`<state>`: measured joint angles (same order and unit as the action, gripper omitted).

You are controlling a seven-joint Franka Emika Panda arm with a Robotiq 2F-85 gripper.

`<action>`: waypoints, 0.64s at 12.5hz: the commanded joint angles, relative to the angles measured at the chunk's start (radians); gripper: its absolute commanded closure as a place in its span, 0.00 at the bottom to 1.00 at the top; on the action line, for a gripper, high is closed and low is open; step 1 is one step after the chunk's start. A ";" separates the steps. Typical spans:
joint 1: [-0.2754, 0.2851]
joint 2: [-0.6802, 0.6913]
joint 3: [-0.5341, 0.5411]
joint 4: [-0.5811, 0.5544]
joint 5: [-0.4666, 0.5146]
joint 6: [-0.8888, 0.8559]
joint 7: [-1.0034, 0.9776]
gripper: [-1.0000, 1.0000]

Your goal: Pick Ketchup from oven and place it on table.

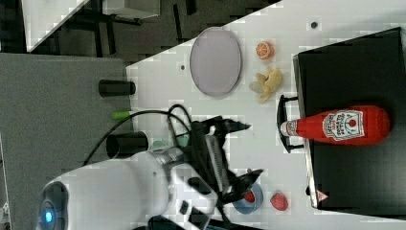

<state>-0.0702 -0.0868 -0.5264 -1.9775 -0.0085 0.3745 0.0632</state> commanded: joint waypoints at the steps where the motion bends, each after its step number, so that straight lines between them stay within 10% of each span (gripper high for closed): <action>1: 0.001 0.107 -0.054 0.027 0.001 0.104 -0.021 0.00; 8: -0.029 0.321 -0.128 0.048 0.162 0.254 -0.020 0.00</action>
<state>-0.1094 0.2473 -0.6504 -1.9414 0.1405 0.6279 0.0631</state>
